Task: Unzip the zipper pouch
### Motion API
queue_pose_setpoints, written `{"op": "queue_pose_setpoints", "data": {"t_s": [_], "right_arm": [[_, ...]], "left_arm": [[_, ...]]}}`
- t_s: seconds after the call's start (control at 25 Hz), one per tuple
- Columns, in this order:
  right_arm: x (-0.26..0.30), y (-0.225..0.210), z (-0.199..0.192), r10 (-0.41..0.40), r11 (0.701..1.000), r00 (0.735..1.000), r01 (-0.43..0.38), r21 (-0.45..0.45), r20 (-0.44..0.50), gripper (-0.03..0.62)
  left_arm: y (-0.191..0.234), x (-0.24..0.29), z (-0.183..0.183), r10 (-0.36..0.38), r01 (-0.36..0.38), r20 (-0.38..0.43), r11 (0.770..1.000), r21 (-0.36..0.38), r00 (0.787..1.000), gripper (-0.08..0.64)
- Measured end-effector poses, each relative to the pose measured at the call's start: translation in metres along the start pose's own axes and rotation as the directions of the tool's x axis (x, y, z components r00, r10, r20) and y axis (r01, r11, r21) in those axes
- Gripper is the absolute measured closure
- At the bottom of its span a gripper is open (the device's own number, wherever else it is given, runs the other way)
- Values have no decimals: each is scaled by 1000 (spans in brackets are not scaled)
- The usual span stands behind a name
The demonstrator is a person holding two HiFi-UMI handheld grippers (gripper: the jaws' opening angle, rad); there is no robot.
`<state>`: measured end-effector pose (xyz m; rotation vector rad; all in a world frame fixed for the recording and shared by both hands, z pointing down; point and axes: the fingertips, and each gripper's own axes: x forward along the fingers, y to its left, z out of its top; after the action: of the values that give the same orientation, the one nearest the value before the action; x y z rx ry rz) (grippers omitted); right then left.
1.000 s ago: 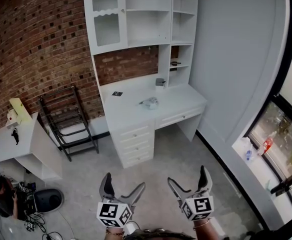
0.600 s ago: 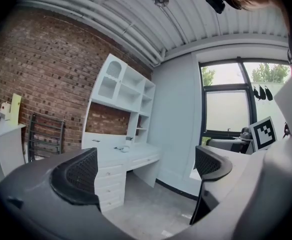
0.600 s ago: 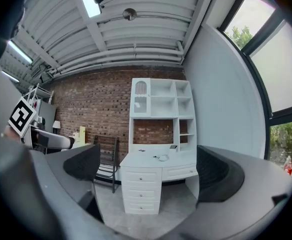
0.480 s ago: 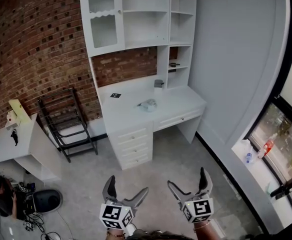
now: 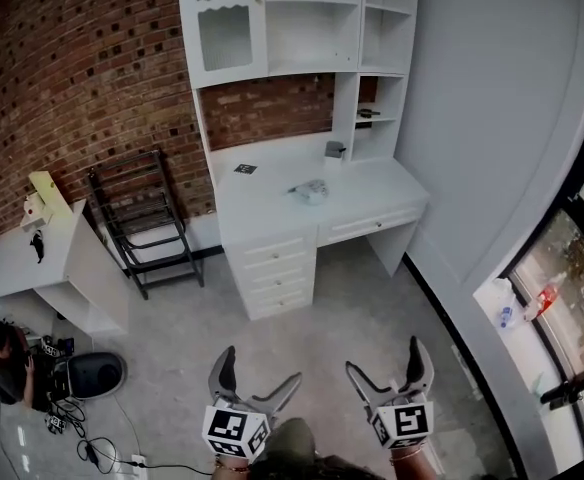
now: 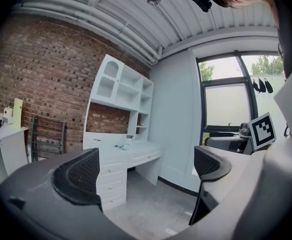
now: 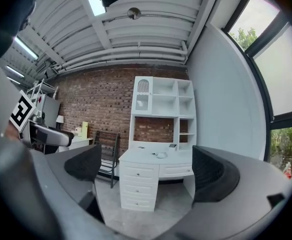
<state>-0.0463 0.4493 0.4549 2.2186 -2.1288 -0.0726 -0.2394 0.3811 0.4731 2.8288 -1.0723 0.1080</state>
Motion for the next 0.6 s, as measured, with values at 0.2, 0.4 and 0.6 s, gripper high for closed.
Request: {"op": "queue_pose_setpoints", "data": {"t_s": [0.2,0.4,0.6], "right_arm": [[7,-4,-5,8,1000,1000,-8,25,1,28],[24,-6,-5,28,1000,1000,-28,10,7,28],[51,-14,-7,19,999,1000,-19,32,14,28]], "left_arm": [[0,0,-5,-17,17,-11,1000,-6,1000,-8],[10,14,-2,34,-32,-18,998,61,999,-8],[30,42,0,30,-30,-3,999,24,1000,-8]]}}
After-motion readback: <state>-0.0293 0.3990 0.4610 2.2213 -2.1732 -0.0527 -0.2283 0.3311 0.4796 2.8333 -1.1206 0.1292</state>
